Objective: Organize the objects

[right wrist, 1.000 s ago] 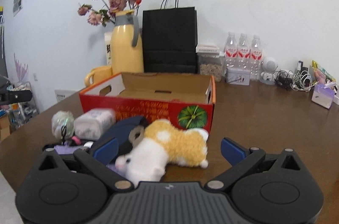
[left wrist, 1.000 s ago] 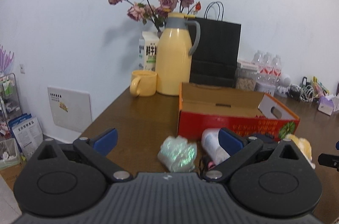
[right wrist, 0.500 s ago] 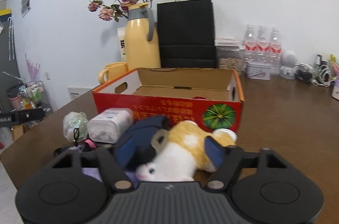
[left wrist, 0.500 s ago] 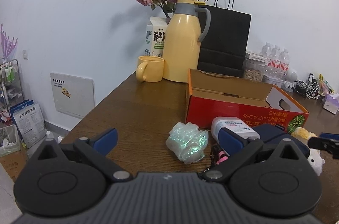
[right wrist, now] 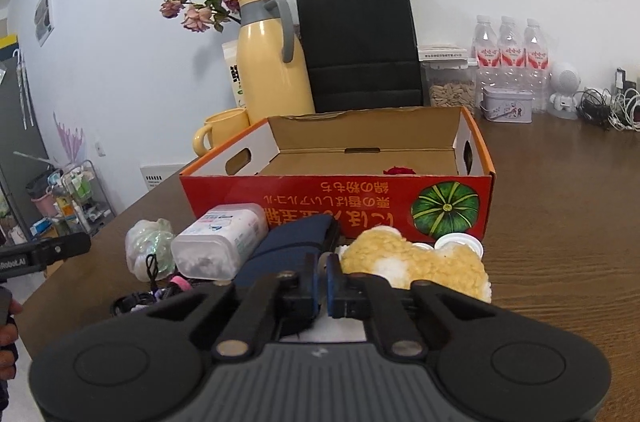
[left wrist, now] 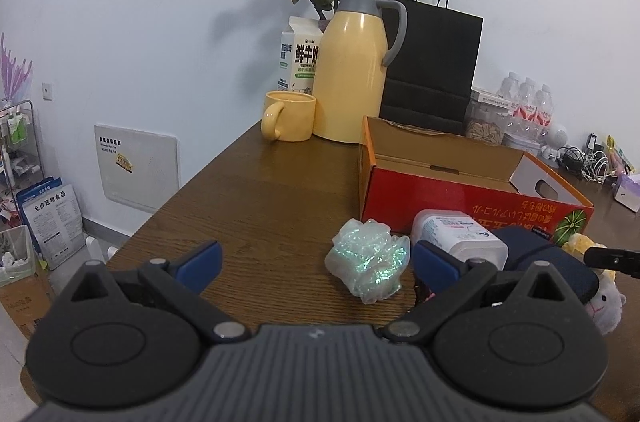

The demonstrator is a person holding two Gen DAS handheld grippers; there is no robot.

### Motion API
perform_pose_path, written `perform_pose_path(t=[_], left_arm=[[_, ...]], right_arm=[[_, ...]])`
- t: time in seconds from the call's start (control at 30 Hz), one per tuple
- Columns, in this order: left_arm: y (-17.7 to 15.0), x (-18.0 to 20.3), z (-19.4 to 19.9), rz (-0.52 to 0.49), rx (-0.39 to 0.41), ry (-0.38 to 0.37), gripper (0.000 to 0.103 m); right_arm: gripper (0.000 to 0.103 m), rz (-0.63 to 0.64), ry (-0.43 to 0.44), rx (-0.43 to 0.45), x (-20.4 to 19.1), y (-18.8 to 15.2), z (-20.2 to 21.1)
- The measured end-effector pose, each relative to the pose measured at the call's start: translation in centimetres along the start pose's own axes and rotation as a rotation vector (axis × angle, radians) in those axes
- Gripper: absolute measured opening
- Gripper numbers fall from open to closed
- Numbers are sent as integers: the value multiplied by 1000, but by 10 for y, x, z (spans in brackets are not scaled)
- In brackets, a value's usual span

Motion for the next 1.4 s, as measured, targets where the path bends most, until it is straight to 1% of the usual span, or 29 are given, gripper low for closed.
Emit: perform_pose_path(t=[0.17, 0.37, 0.53, 0.6, 0.7, 0.73, 0.77, 0.8, 0.83, 0.9, 0.97, 1.13, 1.23, 1.4], left_arm=[[-3, 3, -10, -5, -20, -11, 103], [1, 16, -34, -48, -53, -31, 103], [5, 29, -61, -98, -97, -62, 103], [5, 32, -69, -111, -104, -63, 103], [3, 33, -81, -97, -130, -61, 103], [2, 34, -84, -86, -142, -74, 96], [0, 34, -86, -80, -152, -84, 80], [-2, 35, -88, -73, -170, -94, 72], [-4, 35, -90, -65, -186, -101, 54], [-4, 33, -88, -46, -187, -103, 47], [0, 31, -82, -37, -157, -101, 44], [28, 33, -71, -23, -66, -105, 44], [49, 43, -70, -26, -14, -118, 44], [80, 76, -80, -54, 51, -155, 44]], right_arm=[[2, 1, 42, 49, 0, 3, 13], [2, 20, 23, 93, 4, 11, 27], [2, 22, 5, 104, 10, 14, 32], [2, 19, -1, 105, 13, 14, 32], [2, 21, -7, 105, 14, 13, 32], [2, 22, -8, 105, 15, 13, 32], [2, 24, -9, 106, 15, 13, 33], [2, 25, -11, 106, 15, 14, 32], [2, 27, -12, 106, 16, 14, 32], [2, 29, -16, 104, 17, 13, 31], [2, 32, -20, 102, 18, 13, 29], [2, 51, -31, 111, 23, 21, 23], [2, 69, -44, 139, 27, 35, 16], [2, 85, -65, 181, 34, 69, -2]])
Point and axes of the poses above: each gripper's, at about its wrist camera, not at the fingertips, and z roughly against the way its jaws point, x to its right, y to its top, the point moved 5 cm from there along -z, roughly the way its jaws point, and after that the axes turned 2 degrees about x, right-handed, at the moved point
